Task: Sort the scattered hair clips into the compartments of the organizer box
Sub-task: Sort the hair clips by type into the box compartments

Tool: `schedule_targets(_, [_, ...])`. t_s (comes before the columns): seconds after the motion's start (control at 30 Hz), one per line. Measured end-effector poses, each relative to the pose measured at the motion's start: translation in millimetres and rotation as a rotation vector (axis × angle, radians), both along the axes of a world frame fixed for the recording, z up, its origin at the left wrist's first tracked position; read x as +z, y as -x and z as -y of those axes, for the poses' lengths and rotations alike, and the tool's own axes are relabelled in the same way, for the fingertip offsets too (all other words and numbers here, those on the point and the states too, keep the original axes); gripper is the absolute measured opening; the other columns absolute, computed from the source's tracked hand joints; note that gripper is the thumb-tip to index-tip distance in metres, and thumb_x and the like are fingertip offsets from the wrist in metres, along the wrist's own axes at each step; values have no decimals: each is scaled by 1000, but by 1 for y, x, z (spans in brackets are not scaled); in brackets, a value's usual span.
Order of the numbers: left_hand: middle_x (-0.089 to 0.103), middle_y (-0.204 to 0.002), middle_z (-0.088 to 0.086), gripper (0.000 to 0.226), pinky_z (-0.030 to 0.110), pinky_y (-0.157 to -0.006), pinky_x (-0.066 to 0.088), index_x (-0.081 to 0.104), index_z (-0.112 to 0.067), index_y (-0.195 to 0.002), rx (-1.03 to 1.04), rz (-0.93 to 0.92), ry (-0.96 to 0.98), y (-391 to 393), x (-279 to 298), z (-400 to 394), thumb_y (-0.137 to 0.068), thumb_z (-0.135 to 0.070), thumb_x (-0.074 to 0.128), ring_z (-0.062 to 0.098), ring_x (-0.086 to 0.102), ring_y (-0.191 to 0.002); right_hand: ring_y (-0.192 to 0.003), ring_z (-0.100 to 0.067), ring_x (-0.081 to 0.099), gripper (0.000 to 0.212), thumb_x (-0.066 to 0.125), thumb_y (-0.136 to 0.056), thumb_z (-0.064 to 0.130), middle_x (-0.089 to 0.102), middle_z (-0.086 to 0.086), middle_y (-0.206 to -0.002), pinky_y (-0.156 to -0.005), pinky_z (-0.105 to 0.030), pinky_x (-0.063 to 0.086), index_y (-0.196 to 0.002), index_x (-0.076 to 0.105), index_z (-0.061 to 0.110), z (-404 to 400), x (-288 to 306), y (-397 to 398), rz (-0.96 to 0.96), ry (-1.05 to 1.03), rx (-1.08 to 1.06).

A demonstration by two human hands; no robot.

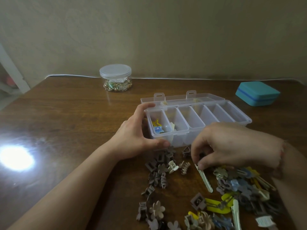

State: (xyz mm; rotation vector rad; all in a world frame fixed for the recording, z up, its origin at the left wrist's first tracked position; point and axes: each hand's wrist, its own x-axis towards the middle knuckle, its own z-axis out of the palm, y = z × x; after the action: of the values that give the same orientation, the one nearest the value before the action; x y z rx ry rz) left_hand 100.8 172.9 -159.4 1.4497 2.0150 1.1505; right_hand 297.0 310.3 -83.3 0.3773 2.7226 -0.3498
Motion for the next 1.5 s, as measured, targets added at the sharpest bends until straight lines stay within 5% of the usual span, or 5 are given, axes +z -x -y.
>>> schedule_targets(0.17, [53, -134, -17, 105, 21, -99, 41, 22, -53, -136, 4, 0, -9, 0, 0, 1, -49, -71, 77, -5, 51, -118, -61, -7, 60, 6, 71, -79, 34, 68, 6, -78, -53, -15, 49, -84, 69, 37, -3, 12, -8, -404, 387, -24])
schedule_targets(0.33, [51, -130, -20, 105, 17, -95, 41, 21, -54, -136, -4, -1, 1, 0, -1, 1, -49, -72, 77, -9, 50, -116, -62, -12, 59, 4, 72, -80, 26, 65, 12, -72, -49, -11, 43, -83, 69, 26, 4, -2, 2, -1126, 150, -101])
schedule_targets(0.57, [55, -132, -13, 106, 37, -105, 45, 23, -49, -138, 6, -21, -8, 1, -1, 0, -51, -68, 79, 2, 55, -117, -57, -9, 57, 8, 66, -80, 37, 63, 15, -66, -47, -14, 42, -82, 71, 33, 6, -4, 2, -766, 121, 61])
schedule_targets(0.83, [54, -133, -15, 107, 30, -104, 44, 23, -47, -139, 9, -27, -7, 0, 0, 1, -51, -69, 78, -3, 54, -116, -83, -9, 59, 37, 77, -73, 51, 61, 10, -90, -76, -40, 53, -105, 60, 44, 30, 18, -6, 215, 264, 297])
schedule_targets(1.5, [53, -135, -14, 106, 29, -104, 44, 23, -48, -139, 9, -16, -11, -1, -2, 1, -52, -68, 79, 0, 54, -118, -100, 0, 48, 47, 65, -84, 42, 51, 24, -113, -82, -28, 47, -123, 42, 53, 44, 10, -10, 70, -90, 309])
